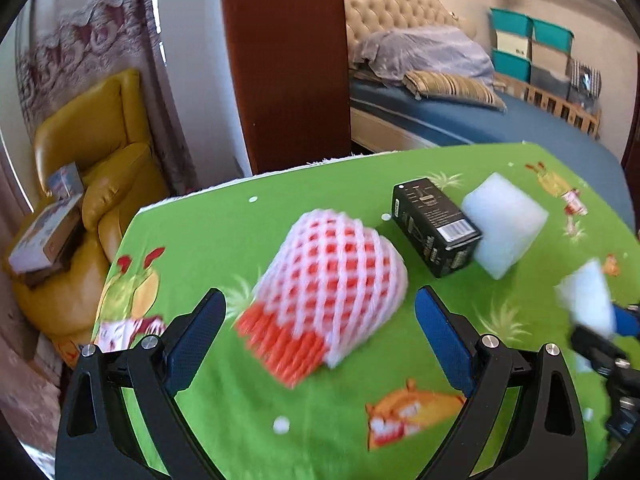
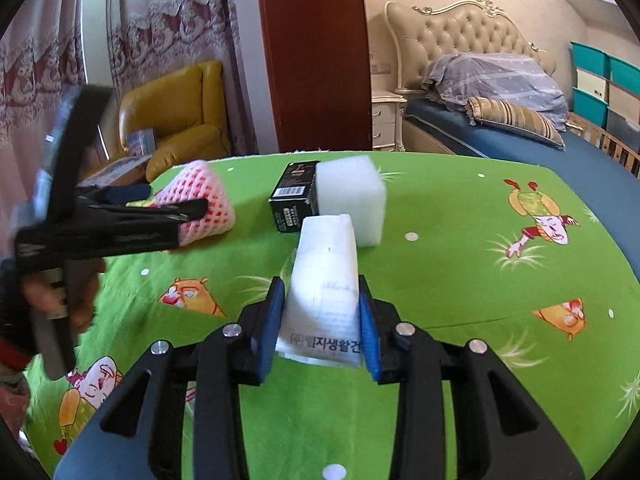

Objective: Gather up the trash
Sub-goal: 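Grasp the white paper cup with the right tool while the left tool grasps the pink fruit net, then lift the fruit net and paper cup and carry them to the wastebasket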

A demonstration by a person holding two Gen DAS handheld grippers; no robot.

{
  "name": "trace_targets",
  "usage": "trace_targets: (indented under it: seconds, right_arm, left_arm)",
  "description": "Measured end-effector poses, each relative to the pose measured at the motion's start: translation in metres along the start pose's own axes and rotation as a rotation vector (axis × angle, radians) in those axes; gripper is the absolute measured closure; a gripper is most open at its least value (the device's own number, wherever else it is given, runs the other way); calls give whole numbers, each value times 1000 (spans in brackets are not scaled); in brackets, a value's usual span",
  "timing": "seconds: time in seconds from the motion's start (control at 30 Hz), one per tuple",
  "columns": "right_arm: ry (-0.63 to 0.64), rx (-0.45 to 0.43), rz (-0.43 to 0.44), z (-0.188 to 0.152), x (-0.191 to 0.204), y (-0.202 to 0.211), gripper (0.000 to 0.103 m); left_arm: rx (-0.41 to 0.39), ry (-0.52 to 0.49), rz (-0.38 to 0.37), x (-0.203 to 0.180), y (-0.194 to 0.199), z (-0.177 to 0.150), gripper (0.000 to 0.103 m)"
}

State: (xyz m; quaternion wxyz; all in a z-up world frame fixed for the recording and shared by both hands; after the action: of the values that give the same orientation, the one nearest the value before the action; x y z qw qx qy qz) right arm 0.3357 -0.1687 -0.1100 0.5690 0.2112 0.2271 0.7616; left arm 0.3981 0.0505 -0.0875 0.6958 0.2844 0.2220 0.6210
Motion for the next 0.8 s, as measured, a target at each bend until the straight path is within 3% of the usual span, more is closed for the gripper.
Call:
trace_targets:
  seconds: [0.17,0.2,0.23,0.27,0.37,0.47,0.8]
  right_arm:
    - [15,-41,-29,0,-2,11,68]
    - [14,-45,-32,-1,-4,12,68]
    - [8,-48,-33,-1,-6,14,68]
    - [-1,-50,-33,-2,-8,15,68]
    - [-28,-49,-31,-6,-16,16,68]
    - [-41,-46,-30,-9,-24,16,68]
    - [-44,-50,-48,-20,-31,32,68]
  left_arm:
    - [43,35,-22,-6,-31,3,14]
    - [42,44,-32,-8,-34,2,19]
    - [37,43,-32,-11,-34,1,38]
    - [41,35,-28,-15,-34,0,47]
    - [0,1,-19,-28,-19,-4,60]
    - [-42,-11,1,-40,4,-17,61]
    - [-108,94,-48,-57,72,-59,61]
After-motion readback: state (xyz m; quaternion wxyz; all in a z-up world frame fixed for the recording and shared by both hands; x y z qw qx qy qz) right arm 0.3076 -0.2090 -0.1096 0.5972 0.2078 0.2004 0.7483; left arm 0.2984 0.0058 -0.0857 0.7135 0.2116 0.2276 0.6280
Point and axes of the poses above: each gripper's, at about its wrist camera, not at the fingertips, and y roughly against the way its jaws point, x to its left, z to its top, the point moved 6 cm from there along -y, roughly the way its jaws point, and after that the axes turned 4 degrees about -z, right-handed, at the moved point
